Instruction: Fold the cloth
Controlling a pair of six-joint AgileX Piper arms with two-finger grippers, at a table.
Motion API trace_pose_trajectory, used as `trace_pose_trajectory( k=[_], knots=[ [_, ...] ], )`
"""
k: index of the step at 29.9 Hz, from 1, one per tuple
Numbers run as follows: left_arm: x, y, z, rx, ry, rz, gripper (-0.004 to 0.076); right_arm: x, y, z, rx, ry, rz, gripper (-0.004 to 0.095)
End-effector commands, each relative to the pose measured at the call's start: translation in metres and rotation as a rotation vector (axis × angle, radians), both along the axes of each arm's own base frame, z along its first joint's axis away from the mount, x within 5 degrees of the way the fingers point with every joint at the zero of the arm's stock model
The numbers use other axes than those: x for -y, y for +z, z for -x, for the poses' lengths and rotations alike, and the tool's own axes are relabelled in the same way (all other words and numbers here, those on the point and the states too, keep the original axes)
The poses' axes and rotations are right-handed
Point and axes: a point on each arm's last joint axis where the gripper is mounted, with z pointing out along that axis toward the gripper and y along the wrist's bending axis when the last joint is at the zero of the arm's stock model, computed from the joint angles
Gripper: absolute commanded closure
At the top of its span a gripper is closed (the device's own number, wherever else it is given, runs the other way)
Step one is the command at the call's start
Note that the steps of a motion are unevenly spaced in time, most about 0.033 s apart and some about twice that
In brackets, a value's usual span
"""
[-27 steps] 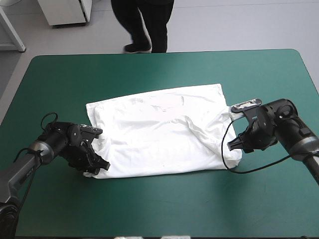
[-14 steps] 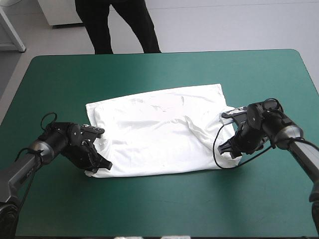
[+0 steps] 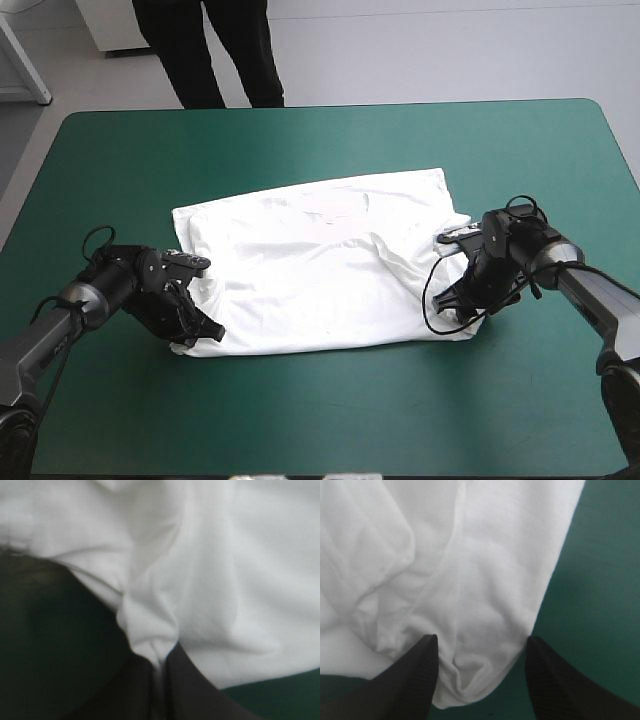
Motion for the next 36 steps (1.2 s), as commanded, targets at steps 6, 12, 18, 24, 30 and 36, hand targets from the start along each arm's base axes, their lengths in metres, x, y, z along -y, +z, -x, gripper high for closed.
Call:
trace_pose_trajectory(
  k=[6, 12, 18, 24, 30, 36],
  knots=[
    [0.004, 0.002, 0.001, -0.004, 0.007, 0.022, 0.0733, 0.002, 0.006, -0.001, 0.004, -0.007, 0.003, 0.0402],
    [0.004, 0.003, 0.002, -0.010, 0.006, 0.022, 0.0733, 0.001, -0.011, -0.001, -0.066, -0.011, 0.011, 0.0411],
    [0.004, 0.006, 0.003, -0.003, -0.006, 0.023, 0.0733, -0.002, -0.028, 0.009, -0.148, 0.031, -0.031, 0.0793],
    [0.003, 0.013, 0.004, 0.016, -0.012, 0.020, 0.0733, -0.003, -0.024, 0.009, -0.158, 0.039, -0.041, 0.0925],
    [0.002, 0.050, 0.000, 0.107, -0.031, 0.021, 0.0733, -0.001, 0.018, -0.005, -0.052, 0.042, -0.006, 0.0925],
    [0.001, 0.091, 0.001, 0.165, -0.028, 0.018, 0.0733, 0.005, 0.073, -0.015, 0.081, 0.012, -0.004, 0.0925]
  ],
)
